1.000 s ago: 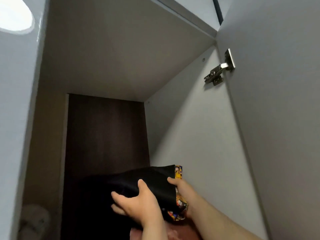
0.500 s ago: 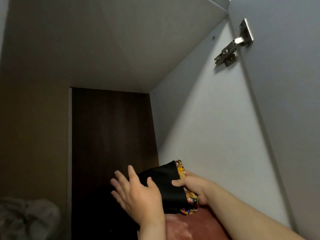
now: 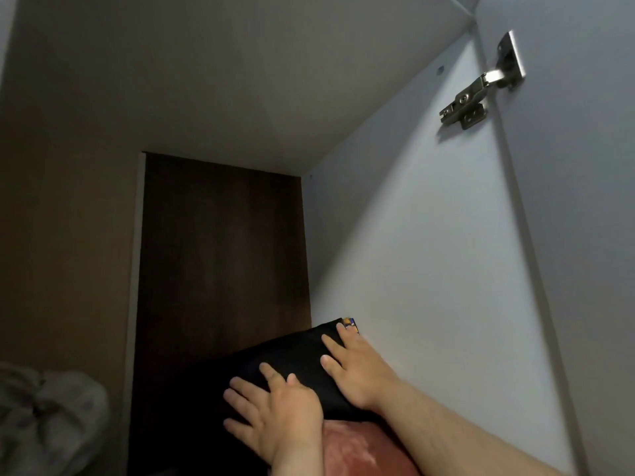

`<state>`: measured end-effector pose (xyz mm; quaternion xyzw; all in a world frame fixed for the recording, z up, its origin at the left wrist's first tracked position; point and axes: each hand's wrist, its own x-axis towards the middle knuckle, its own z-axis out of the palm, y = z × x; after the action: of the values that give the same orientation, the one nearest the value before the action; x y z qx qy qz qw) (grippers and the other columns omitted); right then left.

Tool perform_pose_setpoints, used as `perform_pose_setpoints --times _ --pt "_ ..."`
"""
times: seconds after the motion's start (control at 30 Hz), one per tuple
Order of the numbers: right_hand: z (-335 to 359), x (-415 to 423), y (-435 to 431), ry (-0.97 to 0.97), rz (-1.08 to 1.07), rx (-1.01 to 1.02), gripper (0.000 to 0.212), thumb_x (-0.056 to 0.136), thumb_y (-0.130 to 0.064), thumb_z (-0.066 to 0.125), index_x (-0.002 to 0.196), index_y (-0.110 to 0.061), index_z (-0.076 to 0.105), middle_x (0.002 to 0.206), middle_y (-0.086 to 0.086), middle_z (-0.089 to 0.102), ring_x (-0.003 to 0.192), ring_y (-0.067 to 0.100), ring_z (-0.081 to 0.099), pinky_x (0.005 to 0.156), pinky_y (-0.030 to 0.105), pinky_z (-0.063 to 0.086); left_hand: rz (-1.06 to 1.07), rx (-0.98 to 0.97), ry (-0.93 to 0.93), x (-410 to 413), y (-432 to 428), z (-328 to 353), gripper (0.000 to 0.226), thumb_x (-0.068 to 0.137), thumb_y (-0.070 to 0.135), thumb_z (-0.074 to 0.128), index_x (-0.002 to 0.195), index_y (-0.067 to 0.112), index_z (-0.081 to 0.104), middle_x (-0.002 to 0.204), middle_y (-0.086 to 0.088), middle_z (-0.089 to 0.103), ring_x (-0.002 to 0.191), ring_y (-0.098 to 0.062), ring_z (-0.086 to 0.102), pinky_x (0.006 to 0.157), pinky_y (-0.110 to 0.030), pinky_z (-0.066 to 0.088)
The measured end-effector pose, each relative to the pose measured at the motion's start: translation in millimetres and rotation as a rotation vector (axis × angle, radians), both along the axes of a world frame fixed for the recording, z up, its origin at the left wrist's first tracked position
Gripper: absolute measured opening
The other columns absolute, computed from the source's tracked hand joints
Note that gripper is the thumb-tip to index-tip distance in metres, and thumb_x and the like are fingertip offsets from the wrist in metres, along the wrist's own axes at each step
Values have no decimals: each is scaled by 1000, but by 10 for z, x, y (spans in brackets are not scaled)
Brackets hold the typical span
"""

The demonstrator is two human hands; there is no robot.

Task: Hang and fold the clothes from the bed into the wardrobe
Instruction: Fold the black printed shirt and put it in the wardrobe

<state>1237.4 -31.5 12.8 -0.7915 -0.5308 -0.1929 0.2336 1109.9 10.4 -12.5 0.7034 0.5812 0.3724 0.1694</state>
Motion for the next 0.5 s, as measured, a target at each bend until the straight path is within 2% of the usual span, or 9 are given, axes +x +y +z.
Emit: perform_pose_setpoints --times 0.1,0.23,0.33,0.43,0.5 --pt "4 42 75 -7 -8 -117 55 104 -44 20 155 -24 14 163 8 -2 150 22 -8 118 30 -5 -19 -56 27 66 16 -35 60 98 41 16 154 26 1 159 -18 -13 145 -35 -17 116 -54 -1" --pt "65 21 232 147 -16 -344 51 107 -31 15 155 -14 11 162 14 -2 149 28 -5 119 36 -1 -74 -63 59 84 30 -70 61 100 36 19 154 18 -3 158 -21 -18 145 -34 -20 117 -53 -3" --pt "94 -19 283 175 -34 -393 47 107 -16 13 153 -3 15 162 14 -1 149 32 -4 118 37 -1 -95 -76 83 70 34 -87 62 100 34 19 153 16 -5 157 -20 -21 144 -33 -23 117 -52 -5" --pt "56 -53 251 106 0 -436 49 108 -23 14 154 -6 11 162 12 2 150 26 -2 118 33 0 -87 -82 101 62 41 -98 62 99 36 19 153 18 -6 157 -18 -22 144 -33 -24 116 -53 -6" --pt "20 -10 203 124 21 -300 53 107 -34 19 154 -11 15 162 8 10 150 20 6 118 29 5 -62 -64 109 56 20 -82 61 99 37 18 154 21 -5 158 -16 -21 145 -31 -23 116 -54 -5"
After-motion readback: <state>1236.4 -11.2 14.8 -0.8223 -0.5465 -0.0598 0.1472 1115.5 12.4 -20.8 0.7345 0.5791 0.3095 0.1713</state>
